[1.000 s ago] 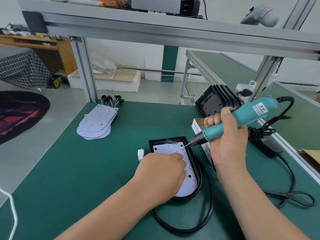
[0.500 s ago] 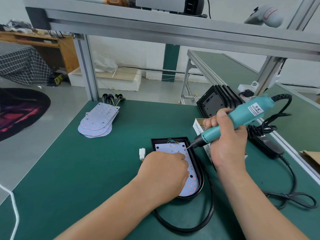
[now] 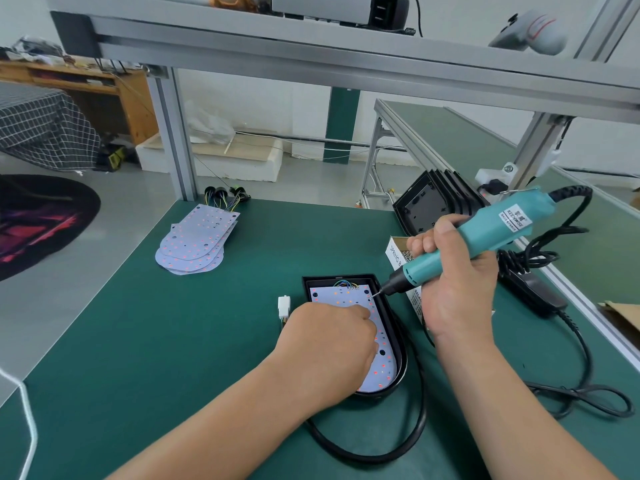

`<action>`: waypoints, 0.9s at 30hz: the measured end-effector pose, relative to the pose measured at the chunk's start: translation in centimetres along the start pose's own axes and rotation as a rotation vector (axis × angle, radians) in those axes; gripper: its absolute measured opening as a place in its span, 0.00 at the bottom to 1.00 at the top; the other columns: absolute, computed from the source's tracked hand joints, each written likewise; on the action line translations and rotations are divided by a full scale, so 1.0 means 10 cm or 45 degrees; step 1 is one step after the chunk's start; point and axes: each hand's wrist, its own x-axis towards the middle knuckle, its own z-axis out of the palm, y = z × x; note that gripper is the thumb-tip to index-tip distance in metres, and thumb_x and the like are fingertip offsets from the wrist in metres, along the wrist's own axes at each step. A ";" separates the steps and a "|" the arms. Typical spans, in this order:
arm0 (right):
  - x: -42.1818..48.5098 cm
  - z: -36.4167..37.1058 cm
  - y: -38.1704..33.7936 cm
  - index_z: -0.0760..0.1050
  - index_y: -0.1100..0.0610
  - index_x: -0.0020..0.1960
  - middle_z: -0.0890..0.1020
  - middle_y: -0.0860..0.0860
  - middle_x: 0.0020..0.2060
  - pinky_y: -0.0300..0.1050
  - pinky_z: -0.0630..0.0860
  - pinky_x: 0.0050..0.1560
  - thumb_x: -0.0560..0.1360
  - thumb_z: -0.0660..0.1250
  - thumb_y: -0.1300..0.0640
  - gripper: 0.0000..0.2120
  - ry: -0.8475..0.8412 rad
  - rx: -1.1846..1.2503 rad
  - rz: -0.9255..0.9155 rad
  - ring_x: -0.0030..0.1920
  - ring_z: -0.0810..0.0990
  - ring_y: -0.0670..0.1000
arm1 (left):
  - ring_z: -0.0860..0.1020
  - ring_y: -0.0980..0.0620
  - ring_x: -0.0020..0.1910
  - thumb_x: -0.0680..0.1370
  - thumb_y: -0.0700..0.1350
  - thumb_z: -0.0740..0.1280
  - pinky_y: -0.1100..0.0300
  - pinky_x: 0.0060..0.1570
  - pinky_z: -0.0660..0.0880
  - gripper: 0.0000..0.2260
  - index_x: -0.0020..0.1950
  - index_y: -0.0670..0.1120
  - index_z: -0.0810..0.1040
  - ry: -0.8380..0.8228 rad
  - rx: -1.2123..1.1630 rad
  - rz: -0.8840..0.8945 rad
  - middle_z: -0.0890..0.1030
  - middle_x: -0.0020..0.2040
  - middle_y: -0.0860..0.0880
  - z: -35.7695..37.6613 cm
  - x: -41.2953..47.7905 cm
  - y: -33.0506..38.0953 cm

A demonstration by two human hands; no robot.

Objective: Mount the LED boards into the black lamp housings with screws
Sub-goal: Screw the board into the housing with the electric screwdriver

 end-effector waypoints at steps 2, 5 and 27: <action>0.00 0.01 0.00 0.77 0.53 0.47 0.72 0.51 0.35 0.48 0.78 0.49 0.80 0.70 0.62 0.06 -0.017 -0.020 -0.008 0.36 0.72 0.53 | 0.71 0.44 0.36 0.88 0.52 0.52 0.57 0.28 0.54 0.16 0.51 0.51 0.77 0.003 0.005 0.002 0.77 0.51 0.52 0.00 0.00 0.00; -0.01 0.02 0.01 0.77 0.52 0.46 0.72 0.51 0.35 0.48 0.78 0.49 0.79 0.70 0.61 0.06 -0.023 -0.050 -0.017 0.36 0.72 0.53 | 0.71 0.44 0.36 0.88 0.51 0.53 0.57 0.29 0.54 0.15 0.51 0.51 0.77 0.003 -0.006 -0.006 0.77 0.51 0.52 -0.01 0.00 0.00; -0.02 0.01 0.00 0.78 0.52 0.46 0.73 0.50 0.34 0.49 0.79 0.53 0.79 0.70 0.62 0.06 -0.015 -0.028 0.003 0.36 0.72 0.53 | 0.70 0.45 0.37 0.88 0.50 0.54 0.56 0.29 0.54 0.13 0.51 0.52 0.76 -0.029 -0.034 -0.034 0.75 0.50 0.52 -0.06 0.00 0.00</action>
